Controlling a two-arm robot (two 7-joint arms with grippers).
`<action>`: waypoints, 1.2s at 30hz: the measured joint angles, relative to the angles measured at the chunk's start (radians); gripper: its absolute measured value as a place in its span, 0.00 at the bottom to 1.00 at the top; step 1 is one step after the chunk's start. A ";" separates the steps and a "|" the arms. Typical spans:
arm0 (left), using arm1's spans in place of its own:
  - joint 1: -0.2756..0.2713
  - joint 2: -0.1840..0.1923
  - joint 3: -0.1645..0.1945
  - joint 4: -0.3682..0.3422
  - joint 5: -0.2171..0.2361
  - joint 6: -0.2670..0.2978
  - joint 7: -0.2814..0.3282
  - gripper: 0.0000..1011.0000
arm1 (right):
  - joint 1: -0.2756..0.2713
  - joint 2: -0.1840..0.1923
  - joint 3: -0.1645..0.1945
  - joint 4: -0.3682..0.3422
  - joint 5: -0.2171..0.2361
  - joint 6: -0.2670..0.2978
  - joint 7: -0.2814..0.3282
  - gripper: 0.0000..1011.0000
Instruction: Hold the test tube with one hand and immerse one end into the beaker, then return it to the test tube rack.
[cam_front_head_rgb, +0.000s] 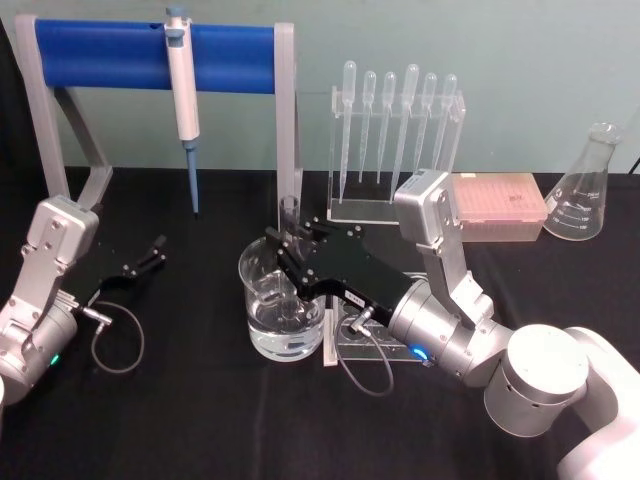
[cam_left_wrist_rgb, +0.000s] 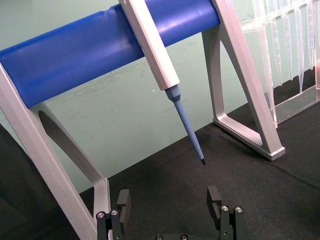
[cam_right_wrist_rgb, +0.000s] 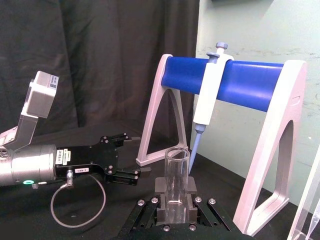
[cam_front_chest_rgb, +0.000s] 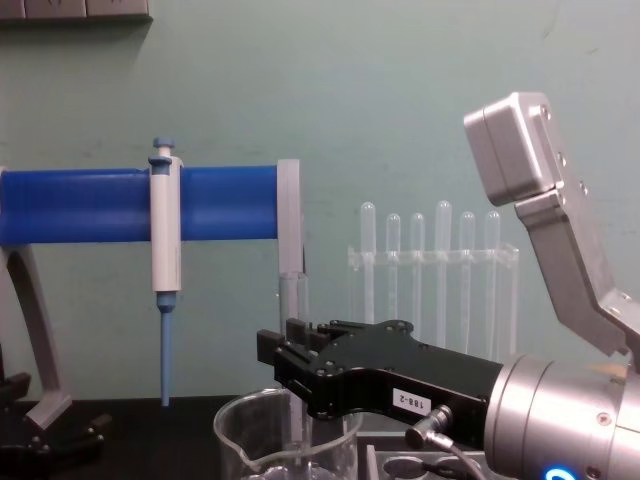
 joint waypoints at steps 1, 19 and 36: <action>0.000 0.000 0.000 0.000 0.000 0.000 0.000 0.99 | 0.000 0.000 0.000 0.000 0.000 0.000 0.000 0.22; 0.000 0.000 0.000 0.000 0.000 0.000 0.000 0.99 | 0.000 0.000 0.000 0.000 0.000 0.000 0.000 0.22; 0.000 0.000 0.000 0.000 0.000 0.000 0.000 0.99 | 0.000 0.000 0.000 0.000 0.000 0.000 0.000 0.22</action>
